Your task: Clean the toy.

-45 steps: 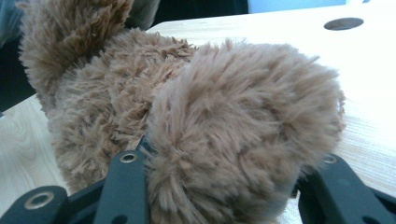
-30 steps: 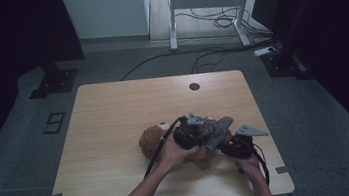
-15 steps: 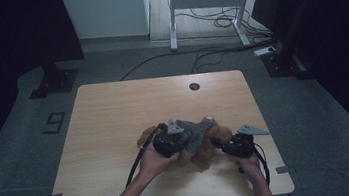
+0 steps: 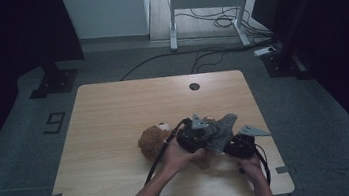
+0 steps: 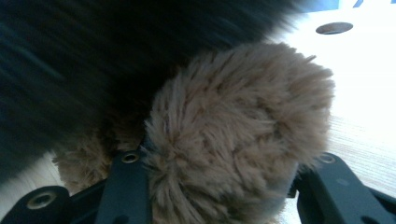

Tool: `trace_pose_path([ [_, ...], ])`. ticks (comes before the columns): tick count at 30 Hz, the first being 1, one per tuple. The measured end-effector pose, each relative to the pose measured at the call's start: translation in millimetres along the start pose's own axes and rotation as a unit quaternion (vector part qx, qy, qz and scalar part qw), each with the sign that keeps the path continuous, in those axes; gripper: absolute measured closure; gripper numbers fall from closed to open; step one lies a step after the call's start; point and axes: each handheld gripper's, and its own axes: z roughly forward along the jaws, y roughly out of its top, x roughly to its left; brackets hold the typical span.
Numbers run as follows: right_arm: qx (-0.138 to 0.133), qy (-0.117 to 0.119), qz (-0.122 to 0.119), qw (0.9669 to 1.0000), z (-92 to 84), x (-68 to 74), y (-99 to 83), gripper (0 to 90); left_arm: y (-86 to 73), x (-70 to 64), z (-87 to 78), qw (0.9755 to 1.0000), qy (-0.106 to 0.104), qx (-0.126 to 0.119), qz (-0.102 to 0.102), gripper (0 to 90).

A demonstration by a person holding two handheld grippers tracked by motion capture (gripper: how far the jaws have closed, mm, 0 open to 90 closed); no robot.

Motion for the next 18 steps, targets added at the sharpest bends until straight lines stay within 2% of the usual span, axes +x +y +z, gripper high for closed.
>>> trace_pose_path([
  [1,0.000,-0.002,-0.004,1.0000,-0.6,0.4,0.5,53.8,-1.9,2.4,6.4,0.9999,-0.001,0.009,-0.005,77.0],
  [3,0.004,-0.008,-0.009,0.9999,-1.3,0.5,0.9,53.9,-7.3,9.3,8.7,0.9996,-0.012,0.004,-0.024,77.1],
  [5,0.005,-0.004,-0.007,1.0000,-0.8,0.2,0.9,53.9,-14.3,16.6,3.6,0.9990,-0.021,-0.004,-0.039,77.2],
  [6,0.004,-0.002,-0.009,1.0000,0.5,0.7,1.0,54.0,-16.7,18.1,0.8,0.9991,-0.019,-0.006,-0.038,77.2],
  [10,0.004,-0.002,-0.002,1.0000,2.1,0.9,0.6,54.0,-31.0,26.2,-20.1,0.9991,0.001,-0.015,-0.041,77.3],
  [13,0.005,-0.006,-0.002,1.0000,0.2,-0.9,0.8,54.0,-43.7,35.0,-38.3,0.9985,0.028,-0.020,-0.043,77.3],
  [18,0.006,-0.005,-0.004,1.0000,0.1,-0.4,1.0,54.0,-69.3,63.8,-67.1,0.9947,0.056,-0.036,-0.079,77.1],
])
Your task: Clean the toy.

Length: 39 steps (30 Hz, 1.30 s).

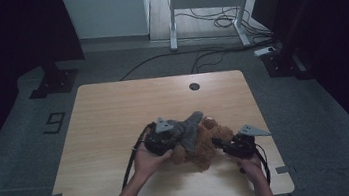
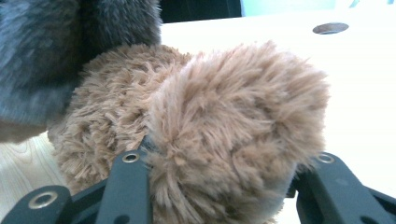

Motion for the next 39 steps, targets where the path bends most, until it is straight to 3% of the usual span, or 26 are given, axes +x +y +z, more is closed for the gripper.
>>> trace_pose_path([
  [4,-0.001,0.004,0.002,1.0000,0.4,-0.2,-0.1,53.9,-19.0,19.8,-15.7,0.9997,-0.006,-0.011,-0.020,77.2],
  [11,0.001,0.005,0.004,1.0000,0.5,-0.5,-0.4,53.9,-38.9,31.7,-37.0,0.9994,0.014,-0.019,-0.023,77.1],
  [18,0.003,0.007,0.006,1.0000,0.4,-0.7,-0.5,53.9,-46.6,40.9,-43.7,0.9992,0.022,-0.016,-0.031,77.1],
  [23,0.003,0.008,0.005,1.0000,0.3,-1.3,-0.6,53.9,-58.7,54.1,-47.4,0.9979,0.036,-0.018,-0.051,77.1],
  [26,0.003,0.007,0.006,1.0000,0.4,-1.4,-0.8,53.8,-69.4,62.9,-47.6,0.9968,0.049,-0.006,-0.063,77.1],
  [29,0.003,0.004,0.006,1.0000,0.8,-1.6,-1.1,53.9,-82.1,70.5,-43.1,0.9950,0.063,0.022,-0.075,77.2],
  [32,0.003,0.002,0.009,0.9999,0.9,-2.8,-2.2,54.0,-91.0,76.9,-37.5,0.9940,0.050,0.042,-0.087,77.3],
  [35,0.003,0.000,0.011,0.9999,0.7,-4.0,-3.0,54.1,-83.8,83.2,-45.0,0.9937,0.037,0.023,-0.103,77.5],
  [39,0.006,-0.006,0.012,0.9999,0.1,-5.3,-3.4,54.2,-52.4,77.3,-57.6,0.9956,0.041,-0.009,-0.084,77.5],
])
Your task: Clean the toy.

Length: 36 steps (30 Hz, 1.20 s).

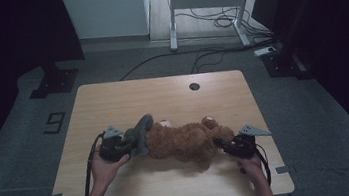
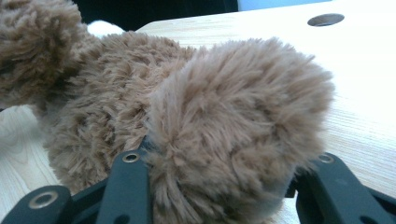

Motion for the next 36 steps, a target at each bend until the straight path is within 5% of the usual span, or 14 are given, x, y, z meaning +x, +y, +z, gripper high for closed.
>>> trace_pose_path([
  [6,0.004,-0.016,0.000,0.9999,-3.3,-3.7,-1.0,54.4,46.3,-32.3,1.2,0.9983,0.011,-0.029,0.048,77.5],
  [10,0.004,-0.021,0.003,0.9998,-6.4,-8.2,-2.3,54.5,66.5,-42.8,3.9,0.9974,0.011,-0.039,0.060,77.4],
  [16,-0.012,-0.003,-0.003,0.9999,-7.8,-7.7,-1.4,54.2,82.7,-44.8,-4.7,0.9963,0.006,-0.056,0.065,77.2],
  [20,-0.017,0.001,-0.008,0.9998,-6.3,-5.5,-2.1,54.1,87.5,-55.5,11.5,0.9964,-0.002,-0.034,0.077,77.1],
  [26,-0.019,0.012,-0.016,0.9996,-8.8,-5.1,-2.0,53.3,76.7,-61.0,56.8,0.9952,0.004,0.035,0.092,76.4],
  [32,-0.028,0.039,0.007,0.9988,-8.4,-6.7,-1.2,48.0,46.4,-46.2,52.0,0.9978,-0.012,0.022,0.062,76.5],
  [36,-0.044,0.066,0.036,0.9962,-15.9,-9.2,3.3,38.4,26.1,-51.7,39.1,0.9974,-0.020,0.006,0.069,76.6],
])
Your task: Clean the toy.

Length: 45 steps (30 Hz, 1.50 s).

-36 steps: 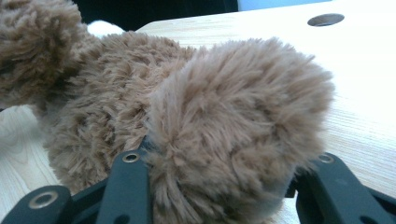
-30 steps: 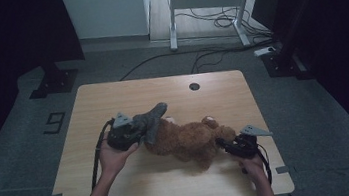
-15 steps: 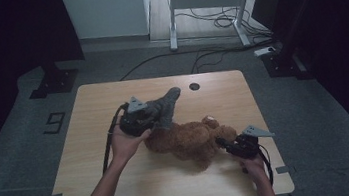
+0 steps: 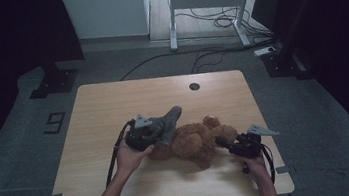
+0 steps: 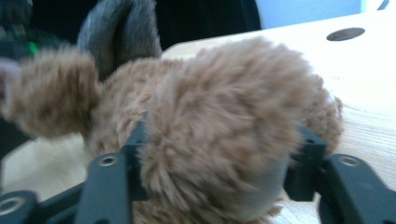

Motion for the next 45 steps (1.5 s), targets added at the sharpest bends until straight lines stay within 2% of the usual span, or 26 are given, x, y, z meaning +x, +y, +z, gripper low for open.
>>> trace_pose_path([
  [5,-0.030,-0.008,-0.001,0.9995,-12.7,4.9,13.4,30.3,-17.3,-8.2,-6.3,0.9998,-0.003,-0.020,0.006,76.8],
  [8,-0.034,-0.014,-0.007,0.9993,-17.1,8.5,19.5,27.7,-24.3,-12.2,-9.1,0.9996,-0.006,-0.028,0.007,76.8],
  [11,-0.043,-0.014,-0.008,0.9989,-21.7,12.2,26.5,26.4,-28.9,-17.1,-10.7,0.9995,-0.005,-0.028,0.013,76.9],
  [14,-0.047,-0.029,-0.019,0.9983,-28.8,17.7,33.3,26.4,-32.7,-22.2,-12.0,0.9994,-0.013,-0.027,0.016,77.0],
  [16,-0.039,-0.037,-0.032,0.9980,-31.3,21.4,35.9,26.4,-35.8,-26.8,-12.7,0.9993,-0.020,-0.024,0.021,77.0],
  [19,-0.022,-0.038,-0.039,0.9983,-26.3,26.4,36.5,25.4,-40.1,-30.5,-13.0,0.9991,-0.023,-0.024,0.024,77.0],
  [23,0.037,-0.019,-0.044,0.9982,-4.0,30.9,28.4,21.5,-44.9,-29.9,-13.1,0.9988,-0.039,-0.027,0.013,77.2],
  [26,0.098,-0.004,-0.055,0.9937,18.0,35.5,17.1,16.5,-48.2,-28.4,-14.7,0.9983,-0.053,-0.026,0.005,77.3],
  [29,0.138,0.020,-0.064,0.9881,34.6,43.3,7.9,13.9,-52.7,-27.4,-16.7,0.9979,-0.060,-0.026,0.000,77.3],
  [31,0.155,0.024,-0.070,0.9851,40.2,46.5,3.5,12.2,-55.5,-27.6,-17.7,0.9978,-0.062,-0.025,-0.001,77.3],
  [32,0.163,0.018,-0.074,0.9837,42.9,47.9,0.8,10.9,-56.5,-28.5,-17.9,0.9979,-0.060,-0.024,0.001,77.2],
  [35,0.171,-0.002,-0.053,0.9839,49.6,46.7,-5.1,9.8,-57.7,-34.3,-17.4,0.9986,-0.046,-0.018,0.019,77.2],
  [38,0.177,-0.017,-0.041,0.9833,54.1,43.8,-9.5,14.5,-57.6,-39.0,-14.8,0.9987,-0.041,-0.014,0.029,77.2],
  [42,0.164,-0.035,-0.045,0.9848,56.0,42.3,-10.5,23.9,-53.2,-38.4,-9.1,0.9989,-0.032,-0.013,0.033,77.2],
  [45,0.142,-0.059,-0.064,0.9861,59.1,42.5,-9.6,30.3,-43.2,-37.0,2.3,0.9989,-0.003,-0.007,0.046,77.2],
])
